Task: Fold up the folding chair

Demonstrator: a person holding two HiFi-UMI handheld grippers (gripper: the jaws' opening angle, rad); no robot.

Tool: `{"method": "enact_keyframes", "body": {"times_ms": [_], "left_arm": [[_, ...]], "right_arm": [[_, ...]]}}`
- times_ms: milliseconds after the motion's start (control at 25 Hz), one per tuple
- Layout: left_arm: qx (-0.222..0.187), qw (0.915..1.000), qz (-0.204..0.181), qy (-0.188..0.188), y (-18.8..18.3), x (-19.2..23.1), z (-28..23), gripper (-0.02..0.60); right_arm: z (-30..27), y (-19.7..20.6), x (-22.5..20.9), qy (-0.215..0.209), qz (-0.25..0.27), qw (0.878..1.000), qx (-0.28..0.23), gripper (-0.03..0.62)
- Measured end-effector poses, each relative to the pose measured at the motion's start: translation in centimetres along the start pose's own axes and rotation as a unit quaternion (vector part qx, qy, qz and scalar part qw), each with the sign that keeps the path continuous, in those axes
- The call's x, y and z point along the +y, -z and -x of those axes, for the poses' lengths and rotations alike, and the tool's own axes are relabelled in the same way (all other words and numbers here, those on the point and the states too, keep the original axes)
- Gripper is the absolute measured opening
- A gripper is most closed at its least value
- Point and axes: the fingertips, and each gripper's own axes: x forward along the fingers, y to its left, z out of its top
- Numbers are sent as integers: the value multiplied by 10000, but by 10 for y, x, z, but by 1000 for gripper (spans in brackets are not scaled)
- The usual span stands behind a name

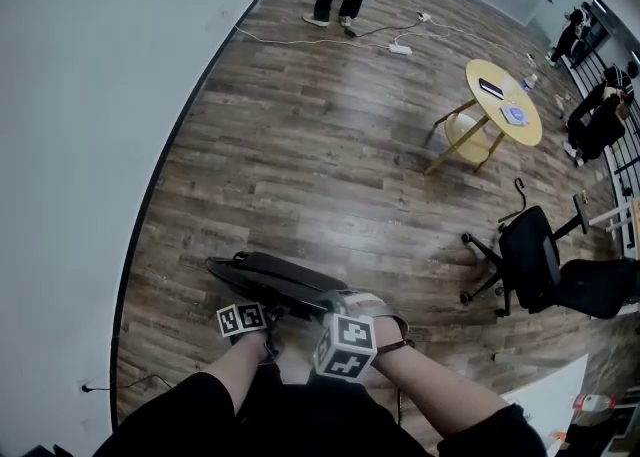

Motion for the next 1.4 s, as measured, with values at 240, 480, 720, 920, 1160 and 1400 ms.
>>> {"method": "enact_keyframes", "body": {"times_ms": [240, 480, 720, 920, 1160, 1400], "left_arm": [[676, 9964, -494, 113, 2, -7, -2, 221], [1498, 9835, -965, 302, 12, -10, 3, 255], [1527, 9815, -1081, 412, -2, -9, 29, 228], [1381, 9777, -1476, 561, -25, -25, 73, 221], [1087, 9183, -3788, 384, -59, -72, 147, 231], [844, 7775, -6229, 190, -91, -139, 184, 272]], "right_arm": [[2, 1, -19, -6, -202, 9998, -18, 55], [1, 3, -32, -91, -376, 9992, -46, 52], [0, 6, -41, -122, -426, 9990, -51, 52], [-3, 8, -45, -174, -412, 9990, -64, 52], [-3, 10, -44, -154, -354, 9992, -78, 52], [0, 8, -47, -131, -329, 9993, -101, 54]]}}
